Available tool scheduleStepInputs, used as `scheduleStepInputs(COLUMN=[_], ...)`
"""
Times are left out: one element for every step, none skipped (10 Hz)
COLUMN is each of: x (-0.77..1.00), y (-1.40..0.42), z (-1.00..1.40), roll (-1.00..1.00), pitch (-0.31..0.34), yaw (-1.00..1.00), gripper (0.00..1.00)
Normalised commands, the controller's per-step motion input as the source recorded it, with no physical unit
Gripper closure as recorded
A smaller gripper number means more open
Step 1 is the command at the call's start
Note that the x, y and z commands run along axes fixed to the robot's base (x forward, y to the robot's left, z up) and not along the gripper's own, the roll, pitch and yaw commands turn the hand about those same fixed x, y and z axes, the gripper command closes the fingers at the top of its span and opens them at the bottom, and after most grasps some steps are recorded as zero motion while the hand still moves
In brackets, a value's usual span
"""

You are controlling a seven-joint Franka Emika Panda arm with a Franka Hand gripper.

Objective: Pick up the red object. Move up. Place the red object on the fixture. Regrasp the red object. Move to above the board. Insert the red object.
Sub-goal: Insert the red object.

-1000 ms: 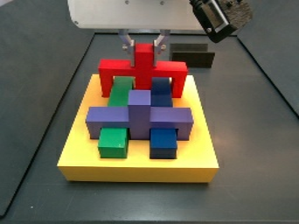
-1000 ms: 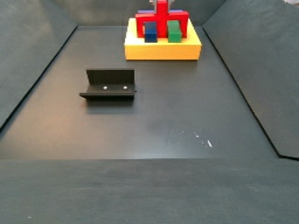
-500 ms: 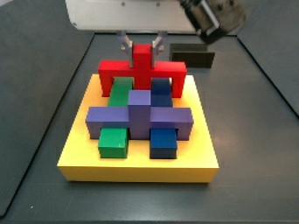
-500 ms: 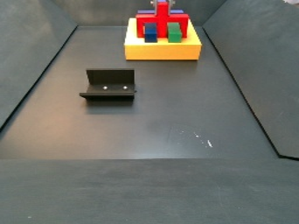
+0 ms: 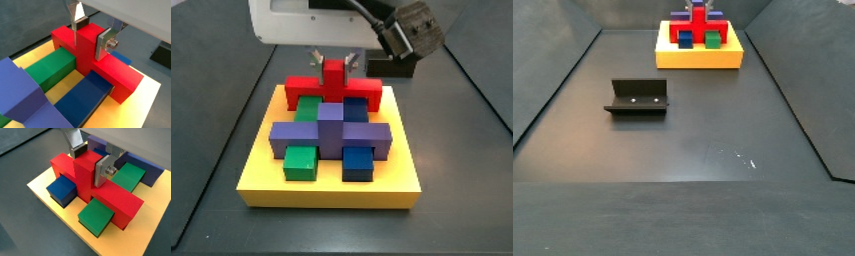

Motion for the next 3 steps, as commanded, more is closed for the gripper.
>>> scheduleStepInputs(x=[0.04, 0.03, 0.0], y=[0.0, 0.0, 0.0], z=[-0.77, -0.18, 0.0], roll=[0.09, 0.03, 0.0], pitch=[-0.03, 0.03, 0.0], yaw=[-0.03, -0.05, 0.0], gripper=[1.0, 1.0, 1.0])
